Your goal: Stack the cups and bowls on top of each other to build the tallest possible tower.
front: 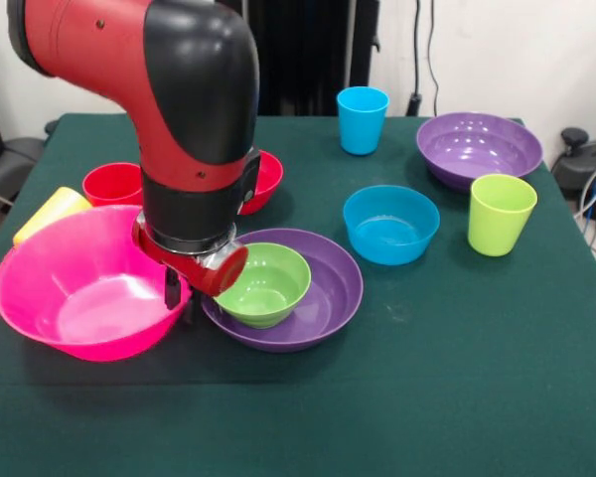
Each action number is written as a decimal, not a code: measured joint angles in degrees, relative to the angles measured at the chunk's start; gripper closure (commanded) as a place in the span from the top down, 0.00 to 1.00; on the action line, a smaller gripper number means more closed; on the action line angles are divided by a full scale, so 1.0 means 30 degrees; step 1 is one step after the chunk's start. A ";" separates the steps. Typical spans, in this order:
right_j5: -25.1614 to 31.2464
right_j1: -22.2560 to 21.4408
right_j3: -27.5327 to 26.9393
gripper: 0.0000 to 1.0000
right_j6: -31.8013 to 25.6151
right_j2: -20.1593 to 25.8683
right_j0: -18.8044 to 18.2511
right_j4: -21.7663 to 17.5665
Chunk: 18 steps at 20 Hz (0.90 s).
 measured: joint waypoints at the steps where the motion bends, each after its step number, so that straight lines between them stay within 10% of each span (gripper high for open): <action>1: 0.0000 -0.0010 -0.0042 0.00 0.0000 -0.0066 0.0018 -0.0043; 18: 0.0175 0.0481 -0.1424 0.00 0.0004 -0.1654 0.0101 -0.0039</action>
